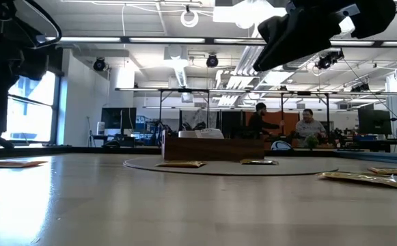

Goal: Pick & Place Tea
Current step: Put the top orange tea bag into the middle section of the wooden organizer

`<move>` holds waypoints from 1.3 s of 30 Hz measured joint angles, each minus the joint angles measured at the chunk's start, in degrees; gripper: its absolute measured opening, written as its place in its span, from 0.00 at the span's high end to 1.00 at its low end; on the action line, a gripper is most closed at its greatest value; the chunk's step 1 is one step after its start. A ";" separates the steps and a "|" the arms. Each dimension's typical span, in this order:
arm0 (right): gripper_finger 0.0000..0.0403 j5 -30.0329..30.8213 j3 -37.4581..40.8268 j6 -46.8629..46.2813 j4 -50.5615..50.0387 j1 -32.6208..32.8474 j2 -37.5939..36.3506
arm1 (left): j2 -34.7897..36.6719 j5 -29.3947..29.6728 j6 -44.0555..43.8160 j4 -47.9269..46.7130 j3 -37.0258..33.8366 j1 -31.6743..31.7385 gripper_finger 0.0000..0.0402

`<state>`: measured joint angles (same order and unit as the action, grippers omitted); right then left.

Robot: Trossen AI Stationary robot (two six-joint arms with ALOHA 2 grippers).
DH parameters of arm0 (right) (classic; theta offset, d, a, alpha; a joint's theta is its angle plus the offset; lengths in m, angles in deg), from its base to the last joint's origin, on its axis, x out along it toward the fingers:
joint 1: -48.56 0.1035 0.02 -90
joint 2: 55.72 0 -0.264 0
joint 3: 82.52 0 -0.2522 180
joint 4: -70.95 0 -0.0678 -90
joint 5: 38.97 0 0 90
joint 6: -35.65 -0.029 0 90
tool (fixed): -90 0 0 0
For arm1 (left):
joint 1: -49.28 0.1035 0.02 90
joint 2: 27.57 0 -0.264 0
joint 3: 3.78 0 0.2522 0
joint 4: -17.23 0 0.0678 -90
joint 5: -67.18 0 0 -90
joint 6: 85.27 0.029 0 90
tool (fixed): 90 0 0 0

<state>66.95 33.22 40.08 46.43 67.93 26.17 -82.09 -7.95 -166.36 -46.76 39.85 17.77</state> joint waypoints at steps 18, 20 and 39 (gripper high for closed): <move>0.81 -1.50 0.02 0.10 2.96 0.00 0.00 | -17.96 -1.58 -16.07 1.27 0.25 0.01 0.58; 0.81 -1.80 0.02 0.08 2.97 0.00 0.02 | -19.13 -1.68 -17.20 1.90 0.26 0.01 0.59; 0.81 -0.16 0.00 8.33 12.68 0.15 3.71 | -19.91 7.80 -22.96 5.64 6.65 0.01 0.98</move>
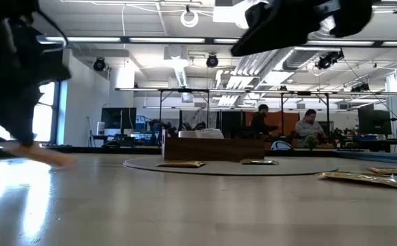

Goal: Pick & Place Tea
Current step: Put the top orange tea bag into the middle section of the wooden organizer

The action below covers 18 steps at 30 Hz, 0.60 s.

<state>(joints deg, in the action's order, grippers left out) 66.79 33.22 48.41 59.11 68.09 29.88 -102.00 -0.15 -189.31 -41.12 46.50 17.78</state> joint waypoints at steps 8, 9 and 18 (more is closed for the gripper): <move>0.81 13.87 -0.04 15.81 35.61 -0.02 17.99 | 0.02 13.25 0.29 1.55 6.47 0.02 0.99; 0.81 16.30 -0.04 17.69 41.88 -0.03 20.57 | 0.02 14.68 0.29 1.62 6.87 0.05 1.00; 0.81 20.39 -8.54 19.97 58.25 -0.12 35.93 | 0.07 18.31 0.42 4.09 7.31 7.43 1.00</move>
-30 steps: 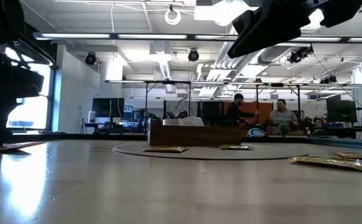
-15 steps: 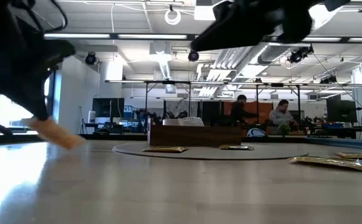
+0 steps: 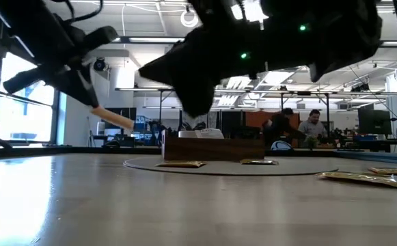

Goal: Pick & Place Tea
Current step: Put the top orange tea bag into the middle section of the wooden organizer

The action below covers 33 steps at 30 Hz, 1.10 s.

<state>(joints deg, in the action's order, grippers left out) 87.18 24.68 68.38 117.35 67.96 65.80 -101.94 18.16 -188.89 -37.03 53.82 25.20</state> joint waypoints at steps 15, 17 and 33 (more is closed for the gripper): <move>0.81 17.30 -14.10 9.95 -12.04 -3.28 7.01 | 0.02 1.34 16.48 19.19 0.07 9.00 1.00; 0.81 16.60 -14.13 8.97 -13.63 -3.81 7.02 | 0.02 1.10 16.59 19.80 0.07 9.41 1.00; 0.81 15.89 -14.10 9.55 -14.48 -7.05 7.07 | 0.02 -2.72 19.59 27.02 0.06 10.25 1.00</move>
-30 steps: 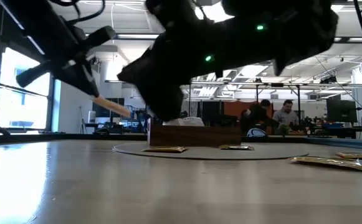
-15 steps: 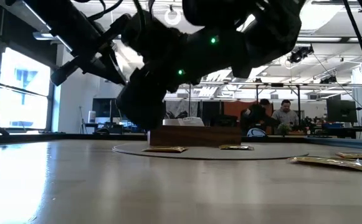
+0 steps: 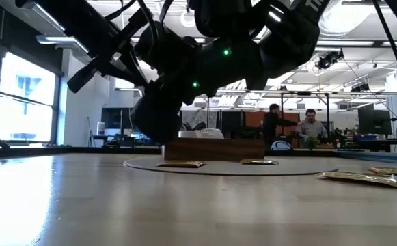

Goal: Pick & Place Tea
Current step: Put the top orange tea bag into the middle section of the wooden organizer

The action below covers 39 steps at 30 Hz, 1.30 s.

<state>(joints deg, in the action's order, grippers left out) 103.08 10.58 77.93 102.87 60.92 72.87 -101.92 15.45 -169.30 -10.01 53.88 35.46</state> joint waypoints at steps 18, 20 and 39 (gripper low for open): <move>0.86 3.65 0.02 -3.52 -0.09 0.37 -0.01 | 0.01 -0.47 -0.09 0.09 0.00 -0.07 1.00; 0.93 3.42 0.03 -3.44 -0.18 0.37 -0.01 | 0.03 -0.43 0.27 0.11 0.00 -0.07 1.00; 0.99 2.95 0.04 -2.85 -0.44 0.39 -0.01 | 0.04 -3.39 7.19 0.05 0.00 -0.04 0.98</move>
<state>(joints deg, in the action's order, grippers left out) 106.03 10.62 75.08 102.43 61.31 72.86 -101.87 12.05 -162.11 -9.96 53.88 35.41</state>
